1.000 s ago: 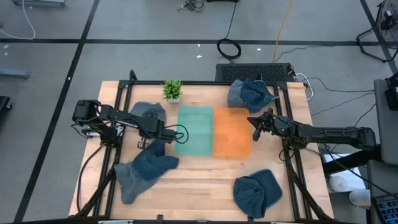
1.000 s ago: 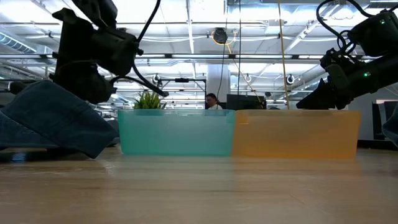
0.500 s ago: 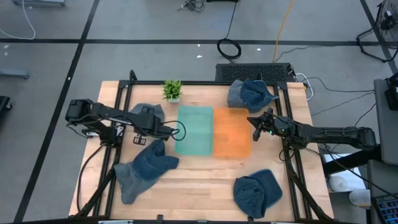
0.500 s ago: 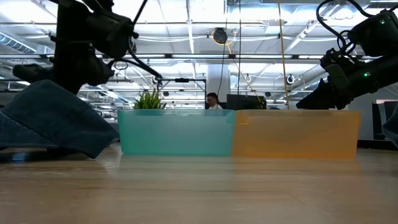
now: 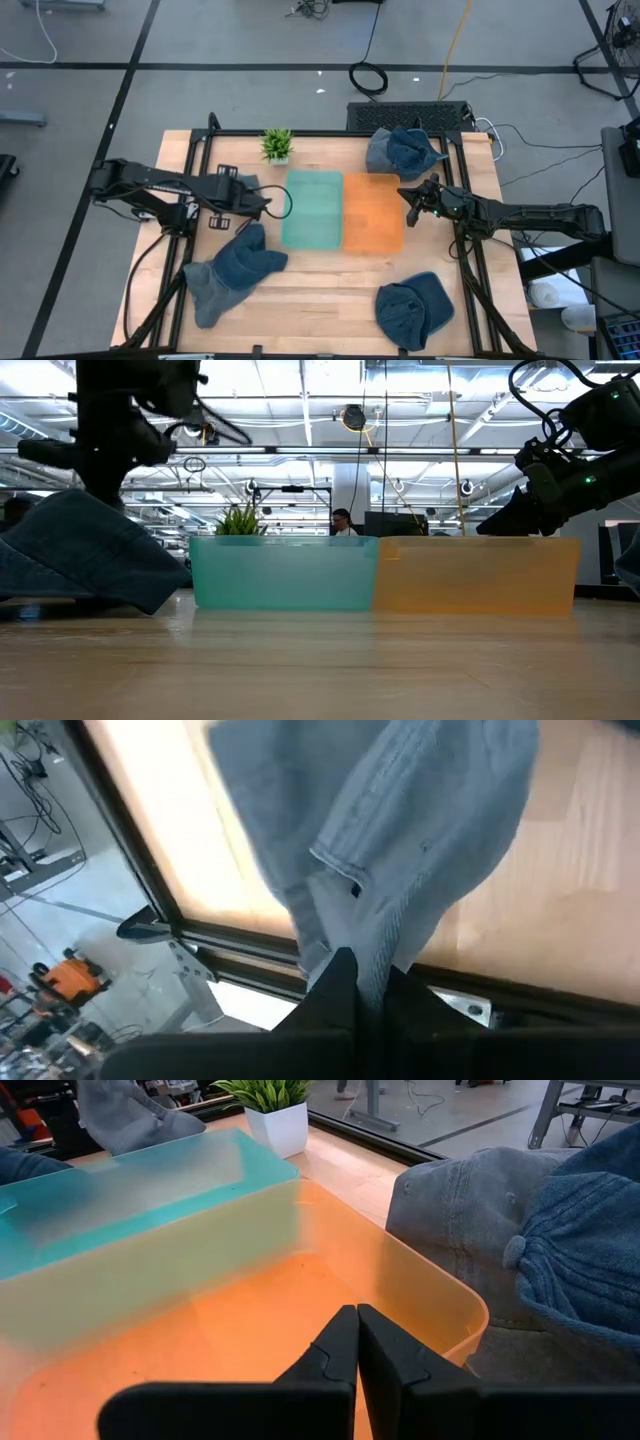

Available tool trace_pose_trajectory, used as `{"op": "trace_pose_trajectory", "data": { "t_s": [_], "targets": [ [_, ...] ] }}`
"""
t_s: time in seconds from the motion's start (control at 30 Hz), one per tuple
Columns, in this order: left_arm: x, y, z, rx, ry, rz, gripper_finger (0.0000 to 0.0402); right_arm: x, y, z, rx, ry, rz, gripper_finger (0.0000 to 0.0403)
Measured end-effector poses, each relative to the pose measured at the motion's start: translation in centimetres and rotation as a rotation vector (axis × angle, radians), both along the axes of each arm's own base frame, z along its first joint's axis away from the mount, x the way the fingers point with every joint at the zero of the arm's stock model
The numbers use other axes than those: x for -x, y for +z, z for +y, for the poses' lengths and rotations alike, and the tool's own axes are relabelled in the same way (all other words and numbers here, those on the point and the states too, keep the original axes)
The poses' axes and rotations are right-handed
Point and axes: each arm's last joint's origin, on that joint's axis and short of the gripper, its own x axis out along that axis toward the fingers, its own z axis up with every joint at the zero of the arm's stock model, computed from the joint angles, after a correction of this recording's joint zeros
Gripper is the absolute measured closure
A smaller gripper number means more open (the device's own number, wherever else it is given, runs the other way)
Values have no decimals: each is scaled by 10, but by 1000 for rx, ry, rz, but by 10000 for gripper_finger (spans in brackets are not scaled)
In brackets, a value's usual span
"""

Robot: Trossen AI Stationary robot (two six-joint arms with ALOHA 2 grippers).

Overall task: Pick & Place hat
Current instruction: Put the middle left gray cap into the green bin

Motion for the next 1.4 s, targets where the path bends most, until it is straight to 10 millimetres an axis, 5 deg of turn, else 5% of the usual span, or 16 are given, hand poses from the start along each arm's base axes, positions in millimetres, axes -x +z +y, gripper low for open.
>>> {"op": "trace_pose_trajectory", "data": {
  "t_s": [0.77,1.4],
  "targets": [
    [-12,138,-1,5,-33,-584,398,0,0,0,0,0,0,403],
    [-30,163,-19,59,-183,-851,398,0,0,0,0,0,0,403]
  ]
}}
